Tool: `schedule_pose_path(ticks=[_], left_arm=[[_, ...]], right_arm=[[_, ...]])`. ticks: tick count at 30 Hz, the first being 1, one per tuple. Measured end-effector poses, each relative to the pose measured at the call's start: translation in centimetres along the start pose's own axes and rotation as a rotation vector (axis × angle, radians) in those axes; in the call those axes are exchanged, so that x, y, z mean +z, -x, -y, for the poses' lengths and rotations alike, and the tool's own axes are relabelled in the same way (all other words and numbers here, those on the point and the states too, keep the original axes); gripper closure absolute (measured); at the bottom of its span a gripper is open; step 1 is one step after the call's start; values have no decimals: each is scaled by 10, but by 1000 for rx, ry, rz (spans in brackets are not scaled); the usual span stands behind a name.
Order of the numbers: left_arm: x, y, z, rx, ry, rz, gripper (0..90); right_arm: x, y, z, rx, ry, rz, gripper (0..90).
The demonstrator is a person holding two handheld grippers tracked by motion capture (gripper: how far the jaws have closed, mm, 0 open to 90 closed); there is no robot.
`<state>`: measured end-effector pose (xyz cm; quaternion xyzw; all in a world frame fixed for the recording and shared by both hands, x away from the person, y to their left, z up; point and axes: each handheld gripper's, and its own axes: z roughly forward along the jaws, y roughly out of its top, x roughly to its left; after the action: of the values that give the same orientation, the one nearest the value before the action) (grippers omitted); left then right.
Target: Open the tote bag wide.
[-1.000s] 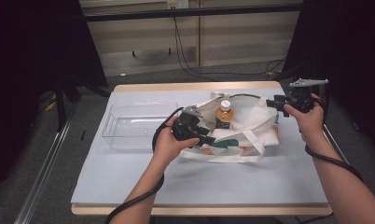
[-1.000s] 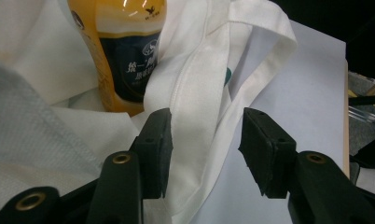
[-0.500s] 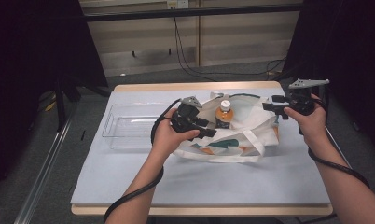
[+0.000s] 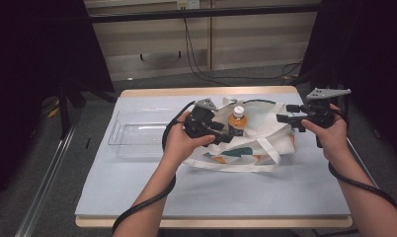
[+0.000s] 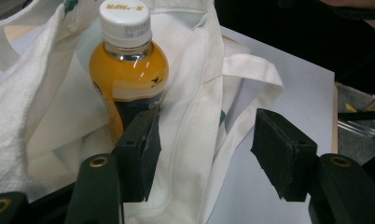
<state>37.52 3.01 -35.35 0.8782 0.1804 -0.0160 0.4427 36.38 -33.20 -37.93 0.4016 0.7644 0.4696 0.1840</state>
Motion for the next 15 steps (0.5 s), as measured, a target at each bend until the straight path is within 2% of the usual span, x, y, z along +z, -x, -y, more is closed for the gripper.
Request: schedule_pose_path(ticks=[6,7,10,11,13,15], left_arm=[[-3,1,-4,17,-3,-13,420],[-3,2,-4,7,8,-9,421],[-4,3,-6,17,-7,-5,426],[-3,2,-6,26,1,-2,426],[-2,3,-6,17,6,-1,424],[-2,3,-7,24,3,-1,424]], right_arm=[[0,-6,-1,-16,-4,-14,351],[0,-7,-1,-19,-4,-15,351],[2,-10,0,-19,-6,-24,348],[2,-10,0,-22,-8,-25,348],[4,-11,1,-22,-13,-31,348],[5,-12,2,-21,-15,-34,348]])
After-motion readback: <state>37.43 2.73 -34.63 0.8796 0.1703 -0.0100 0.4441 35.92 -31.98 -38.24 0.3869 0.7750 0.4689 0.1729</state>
